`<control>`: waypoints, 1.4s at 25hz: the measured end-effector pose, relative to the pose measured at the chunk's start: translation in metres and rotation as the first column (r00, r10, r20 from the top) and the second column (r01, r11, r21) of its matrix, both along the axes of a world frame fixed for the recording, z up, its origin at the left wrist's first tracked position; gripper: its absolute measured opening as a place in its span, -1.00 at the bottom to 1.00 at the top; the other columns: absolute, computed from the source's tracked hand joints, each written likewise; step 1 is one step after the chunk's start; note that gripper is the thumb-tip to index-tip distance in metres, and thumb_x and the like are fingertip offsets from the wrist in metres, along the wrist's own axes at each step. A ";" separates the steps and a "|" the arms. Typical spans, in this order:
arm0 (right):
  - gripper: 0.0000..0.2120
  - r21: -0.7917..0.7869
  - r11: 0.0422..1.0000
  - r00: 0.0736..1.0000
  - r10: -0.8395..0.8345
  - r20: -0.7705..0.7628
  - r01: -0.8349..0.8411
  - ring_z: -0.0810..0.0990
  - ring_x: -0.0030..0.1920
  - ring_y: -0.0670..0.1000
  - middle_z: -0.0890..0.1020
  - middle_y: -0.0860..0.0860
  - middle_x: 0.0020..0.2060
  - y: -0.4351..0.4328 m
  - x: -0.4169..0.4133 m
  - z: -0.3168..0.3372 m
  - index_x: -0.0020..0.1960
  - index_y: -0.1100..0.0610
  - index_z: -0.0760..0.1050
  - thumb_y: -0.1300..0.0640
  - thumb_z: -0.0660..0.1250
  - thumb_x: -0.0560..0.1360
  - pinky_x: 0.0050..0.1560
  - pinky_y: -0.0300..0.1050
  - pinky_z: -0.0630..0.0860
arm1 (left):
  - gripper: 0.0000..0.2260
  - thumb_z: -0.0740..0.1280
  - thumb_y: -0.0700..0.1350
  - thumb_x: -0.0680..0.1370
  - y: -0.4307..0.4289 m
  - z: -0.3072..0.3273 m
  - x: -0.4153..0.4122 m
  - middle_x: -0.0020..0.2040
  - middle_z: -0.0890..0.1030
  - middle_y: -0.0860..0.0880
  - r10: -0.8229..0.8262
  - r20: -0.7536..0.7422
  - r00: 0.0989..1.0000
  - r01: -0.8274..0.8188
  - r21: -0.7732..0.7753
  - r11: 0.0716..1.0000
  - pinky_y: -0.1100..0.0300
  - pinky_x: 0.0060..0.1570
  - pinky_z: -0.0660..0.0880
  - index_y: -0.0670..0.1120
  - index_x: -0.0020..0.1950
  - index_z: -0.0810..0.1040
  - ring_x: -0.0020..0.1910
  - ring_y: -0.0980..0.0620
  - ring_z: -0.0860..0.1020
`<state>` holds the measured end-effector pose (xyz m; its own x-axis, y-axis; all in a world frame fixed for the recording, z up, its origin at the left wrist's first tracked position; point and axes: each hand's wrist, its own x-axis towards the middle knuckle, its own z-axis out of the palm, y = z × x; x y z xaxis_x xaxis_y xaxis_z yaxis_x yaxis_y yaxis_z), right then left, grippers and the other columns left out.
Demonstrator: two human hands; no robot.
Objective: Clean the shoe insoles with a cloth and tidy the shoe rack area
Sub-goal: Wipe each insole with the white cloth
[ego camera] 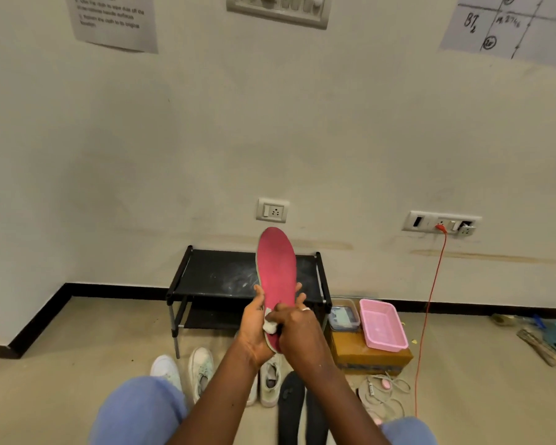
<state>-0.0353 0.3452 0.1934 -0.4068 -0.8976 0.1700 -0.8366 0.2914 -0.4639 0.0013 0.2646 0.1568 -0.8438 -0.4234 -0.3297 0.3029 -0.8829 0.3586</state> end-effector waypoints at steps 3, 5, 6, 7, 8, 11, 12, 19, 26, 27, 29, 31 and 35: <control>-0.70 -0.024 1.000 1.000 -0.019 0.000 0.019 0.51 0.12 0.11 0.59 0.14 0.09 -0.003 0.002 0.001 0.18 0.22 0.54 0.33 0.14 0.53 0.13 -0.18 0.38 | -0.34 0.01 0.28 0.57 0.001 0.000 0.008 0.23 0.55 -0.19 0.000 -0.047 0.999 0.002 0.028 1.000 0.00 0.06 0.54 -0.24 0.27 0.51 0.13 -0.09 0.56; -0.72 -0.050 0.998 0.999 -0.045 0.001 0.045 0.48 0.13 0.13 0.56 0.16 0.10 -0.005 0.002 0.005 0.18 0.26 0.51 0.28 0.10 0.56 0.12 -0.14 0.37 | -0.37 0.04 0.25 0.57 0.007 0.004 0.011 0.10 0.61 -0.22 -0.010 -0.060 0.998 0.011 0.018 1.000 -0.01 -0.03 0.58 -0.25 0.20 0.56 -0.01 -0.14 0.64; -0.72 -0.089 0.994 0.997 -0.066 -0.039 0.062 0.50 0.10 0.11 0.57 0.15 0.08 -0.008 0.001 0.007 0.18 0.24 0.52 0.27 0.11 0.56 0.08 -0.18 0.37 | -0.41 0.07 0.23 0.57 0.009 0.006 0.011 0.05 0.62 -0.23 -0.009 -0.067 0.998 0.011 0.028 1.000 -0.02 -0.07 0.59 -0.25 0.19 0.56 -0.05 -0.17 0.65; -0.72 -0.137 0.988 0.994 -0.088 -0.071 0.077 0.53 0.06 0.08 0.59 0.14 0.05 -0.011 -0.002 0.008 0.17 0.20 0.54 0.26 0.12 0.56 0.01 -0.23 0.36 | -0.46 0.09 0.20 0.58 0.011 0.007 0.010 0.02 0.62 -0.23 -0.001 -0.061 0.998 0.004 0.042 0.999 -0.01 -0.06 0.58 -0.23 0.17 0.55 -0.06 -0.18 0.64; -0.72 -0.166 0.983 0.992 -0.088 -0.090 0.072 0.55 0.01 0.04 0.61 0.11 0.03 -0.012 -0.003 0.011 0.17 0.17 0.55 0.26 0.14 0.56 -0.06 -0.29 0.33 | -0.50 0.11 0.18 0.58 0.013 0.008 0.009 0.00 0.61 -0.23 0.011 -0.052 0.999 -0.008 0.054 0.998 0.00 0.01 0.55 -0.22 0.17 0.54 -0.04 -0.19 0.61; -0.71 -0.131 0.991 0.996 -0.032 -0.080 0.021 0.53 -0.07 0.00 0.63 0.10 -0.03 -0.013 -0.007 0.010 0.14 0.17 0.58 0.27 0.13 0.55 -0.14 -0.33 0.25 | -0.51 0.10 0.18 0.59 0.010 0.005 0.007 0.02 0.57 -0.22 0.017 -0.033 0.999 -0.015 0.054 0.998 -0.02 0.14 0.41 -0.21 0.19 0.51 0.03 -0.17 0.53; -0.69 -0.116 0.993 0.999 -0.001 -0.050 -0.004 0.54 -0.09 0.02 0.64 0.12 -0.06 -0.012 -0.009 0.008 0.11 0.18 0.60 0.28 0.11 0.54 -0.14 -0.29 0.29 | -0.48 0.08 0.20 0.59 0.007 0.003 0.007 0.03 0.58 -0.22 0.005 -0.025 1.000 -0.004 0.040 0.999 -0.03 0.13 0.43 -0.21 0.19 0.51 0.05 -0.17 0.53; -0.76 -0.081 0.994 0.996 0.063 -0.060 -0.068 0.56 -0.06 0.07 0.65 0.07 -0.08 0.017 0.005 -0.016 0.08 0.14 0.61 0.32 0.29 0.48 -0.08 -0.30 0.38 | -0.32 -0.01 0.31 0.55 -0.009 -0.015 -0.001 0.14 0.59 -0.16 0.021 -0.032 0.999 -0.021 0.023 1.000 0.17 -0.11 0.56 -0.23 0.30 0.45 -0.07 -0.04 0.64; -0.84 -0.154 0.988 0.999 0.006 -0.034 -0.011 0.64 -0.36 0.08 0.68 0.09 -0.34 0.006 0.003 -0.016 -0.22 0.19 0.67 0.31 0.33 0.30 -0.32 -0.11 0.60 | -0.39 0.05 0.25 0.57 -0.003 -0.021 0.003 0.05 0.62 -0.18 0.005 0.011 1.000 -0.005 -0.015 1.000 0.10 -0.05 0.58 -0.25 0.11 0.61 -0.08 -0.07 0.63; -0.85 -0.152 0.988 0.999 -0.021 -0.036 0.015 0.65 -0.34 0.09 0.68 0.11 -0.32 0.002 0.002 -0.012 -0.21 0.20 0.67 0.33 0.33 0.32 -0.30 -0.12 0.59 | -0.41 0.08 0.22 0.57 0.000 -0.022 0.003 0.02 0.63 -0.18 -0.010 0.020 1.000 0.010 -0.035 0.999 0.08 -0.02 0.58 -0.25 0.05 0.65 -0.07 -0.08 0.63; -0.82 -0.164 0.984 0.996 -0.081 -0.024 0.076 0.66 -0.19 0.15 0.69 0.16 -0.17 -0.004 -0.002 -0.005 -0.07 0.19 0.66 0.32 0.29 0.45 -0.13 -0.08 0.57 | -0.49 0.17 0.17 0.53 0.004 -0.020 0.004 0.04 0.63 -0.19 -0.023 0.020 1.000 0.024 -0.047 0.999 0.04 0.06 0.54 -0.25 0.02 0.67 -0.02 -0.11 0.63; -0.78 -0.142 0.983 0.993 -0.120 -0.013 0.117 0.64 -0.07 0.14 0.67 0.14 -0.05 -0.006 -0.005 -0.001 0.04 0.16 0.63 0.26 0.22 0.53 -0.01 -0.08 0.53 | -0.53 0.23 0.12 0.47 0.005 -0.020 0.003 0.07 0.62 -0.20 -0.026 0.018 0.999 0.027 -0.038 0.999 0.01 0.13 0.48 -0.25 0.05 0.65 0.02 -0.13 0.61; -0.76 -0.039 0.999 1.000 -0.018 0.014 0.018 0.60 0.01 0.13 0.66 0.12 0.02 0.001 -0.001 -0.007 0.10 0.15 0.61 0.27 0.22 0.52 0.05 -0.07 0.51 | -0.48 0.13 0.17 0.56 -0.001 -0.025 0.004 0.03 0.64 -0.18 -0.008 0.036 0.999 0.009 -0.035 0.999 0.03 0.10 0.52 -0.24 0.10 0.62 -0.03 -0.09 0.64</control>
<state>-0.0365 0.3459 0.1861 -0.4254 -0.8827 0.1995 -0.8250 0.2876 -0.4864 0.0055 0.2638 0.1314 -0.8353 -0.4279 -0.3452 0.2816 -0.8723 0.3998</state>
